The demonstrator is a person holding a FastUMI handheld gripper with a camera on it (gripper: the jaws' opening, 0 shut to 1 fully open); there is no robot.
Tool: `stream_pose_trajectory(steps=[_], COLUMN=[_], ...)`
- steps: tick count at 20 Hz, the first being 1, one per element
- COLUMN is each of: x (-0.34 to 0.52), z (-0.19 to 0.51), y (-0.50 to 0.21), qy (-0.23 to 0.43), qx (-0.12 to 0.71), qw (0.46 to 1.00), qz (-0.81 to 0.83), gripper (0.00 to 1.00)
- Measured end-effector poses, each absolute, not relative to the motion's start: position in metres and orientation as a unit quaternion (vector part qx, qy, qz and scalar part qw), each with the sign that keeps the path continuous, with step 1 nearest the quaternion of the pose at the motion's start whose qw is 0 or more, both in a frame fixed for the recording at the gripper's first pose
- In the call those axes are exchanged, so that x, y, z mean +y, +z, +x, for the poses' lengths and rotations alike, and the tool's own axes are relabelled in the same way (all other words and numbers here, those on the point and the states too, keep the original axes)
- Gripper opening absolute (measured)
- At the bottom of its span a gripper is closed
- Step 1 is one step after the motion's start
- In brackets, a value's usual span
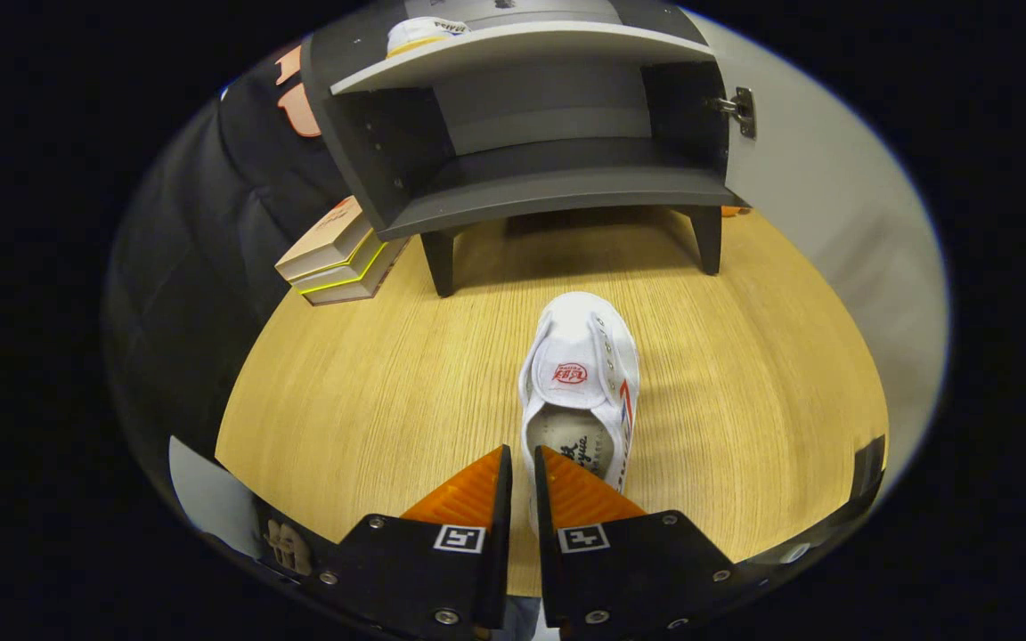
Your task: Open the shoe cabinet door, grab the shoes and put them into the shoe cabinet, then close the shoe cabinet door.
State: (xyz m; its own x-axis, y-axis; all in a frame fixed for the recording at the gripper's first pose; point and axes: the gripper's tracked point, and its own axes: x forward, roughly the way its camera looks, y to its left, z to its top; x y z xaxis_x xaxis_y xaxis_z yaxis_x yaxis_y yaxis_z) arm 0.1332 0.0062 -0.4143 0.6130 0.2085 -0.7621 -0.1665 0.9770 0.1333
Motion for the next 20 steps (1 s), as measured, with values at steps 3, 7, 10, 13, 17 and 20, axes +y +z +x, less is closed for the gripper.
stream_pose_trajectory(steps=[3, 7, 10, 13, 17, 20], x=[0.010, 0.016, 0.014, 0.010, 0.010, 0.005], z=[0.152, 0.178, 0.182, 0.184, 0.173, 0.163], y=[-0.431, -0.448, -0.446, -0.435, -0.411, -0.371], qy=[0.102, 0.082, 0.072, 0.065, 0.067, 0.070], qx=[0.434, 0.429, 0.417, 0.401, 0.391, 0.373], qw=[0.895, 0.898, 0.904, 0.913, 0.918, 0.925], qz=[0.023, 0.047, 0.061, 0.047, 0.016, 0.010], gripper=[0.16, 0.15, 0.03, 0.00, 0.00, 0.00])
